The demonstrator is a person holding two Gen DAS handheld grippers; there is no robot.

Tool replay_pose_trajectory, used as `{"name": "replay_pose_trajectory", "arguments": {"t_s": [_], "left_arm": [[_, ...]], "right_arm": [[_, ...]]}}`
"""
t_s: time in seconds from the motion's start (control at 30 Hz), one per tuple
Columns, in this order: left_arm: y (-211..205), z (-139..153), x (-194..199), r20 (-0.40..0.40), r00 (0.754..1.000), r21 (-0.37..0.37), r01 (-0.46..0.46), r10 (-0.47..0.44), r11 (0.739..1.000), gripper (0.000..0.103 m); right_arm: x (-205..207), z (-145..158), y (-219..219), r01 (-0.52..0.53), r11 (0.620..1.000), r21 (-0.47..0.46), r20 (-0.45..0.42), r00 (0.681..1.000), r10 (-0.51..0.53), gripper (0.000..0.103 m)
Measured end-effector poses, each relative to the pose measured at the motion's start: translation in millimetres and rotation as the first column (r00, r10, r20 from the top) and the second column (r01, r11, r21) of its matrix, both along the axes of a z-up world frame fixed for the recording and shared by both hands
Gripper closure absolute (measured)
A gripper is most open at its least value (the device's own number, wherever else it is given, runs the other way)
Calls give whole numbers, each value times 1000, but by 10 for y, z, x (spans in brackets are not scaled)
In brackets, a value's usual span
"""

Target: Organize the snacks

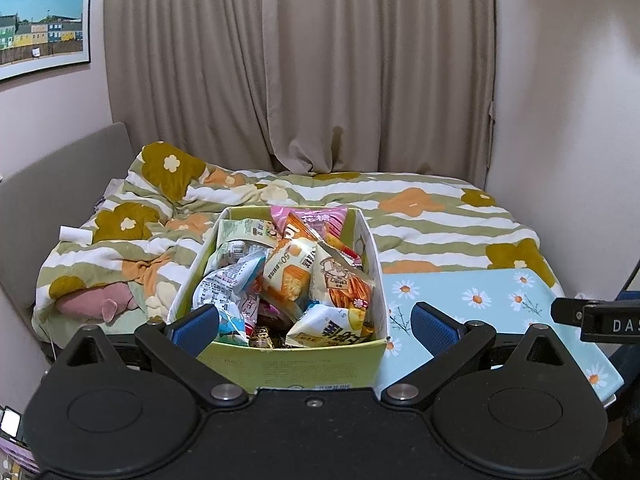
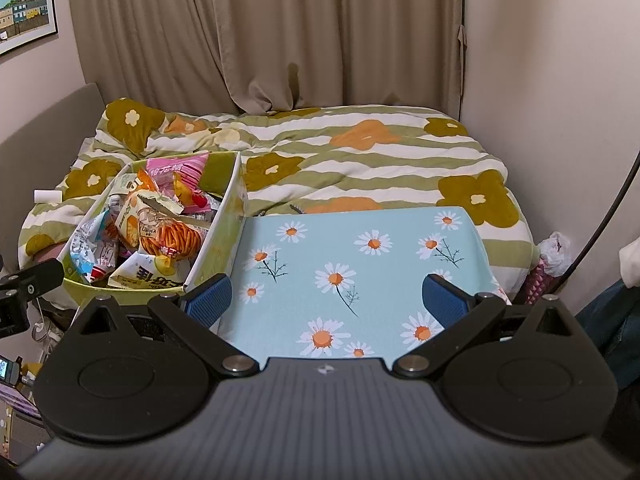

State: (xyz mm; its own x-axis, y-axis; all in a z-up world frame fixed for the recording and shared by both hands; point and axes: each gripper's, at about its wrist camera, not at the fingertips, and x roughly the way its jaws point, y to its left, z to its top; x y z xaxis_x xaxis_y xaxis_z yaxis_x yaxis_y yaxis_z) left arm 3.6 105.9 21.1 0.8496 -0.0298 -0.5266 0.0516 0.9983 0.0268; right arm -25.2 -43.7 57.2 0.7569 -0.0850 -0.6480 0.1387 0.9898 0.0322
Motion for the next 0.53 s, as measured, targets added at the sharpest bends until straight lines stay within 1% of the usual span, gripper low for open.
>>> {"name": "replay_pose_trajectory", "arguments": {"t_s": [0.17,0.43,0.53], "left_arm": [[26,22,33,16,1000,-12,-8,8,1000,0],[68,4,98,24,1000,-10,13,-13,1000,0],[92,-4,148,12,1000,-12,16,-16,1000,0]], "right_arm": [[52,-24,22,7,1000,2,-3,1000,-7,0],[77,-34,40,10,1000,0,-4,1000,-10,0],[115,-46,54,12,1000,1,-7,1000,-12,0]]}}
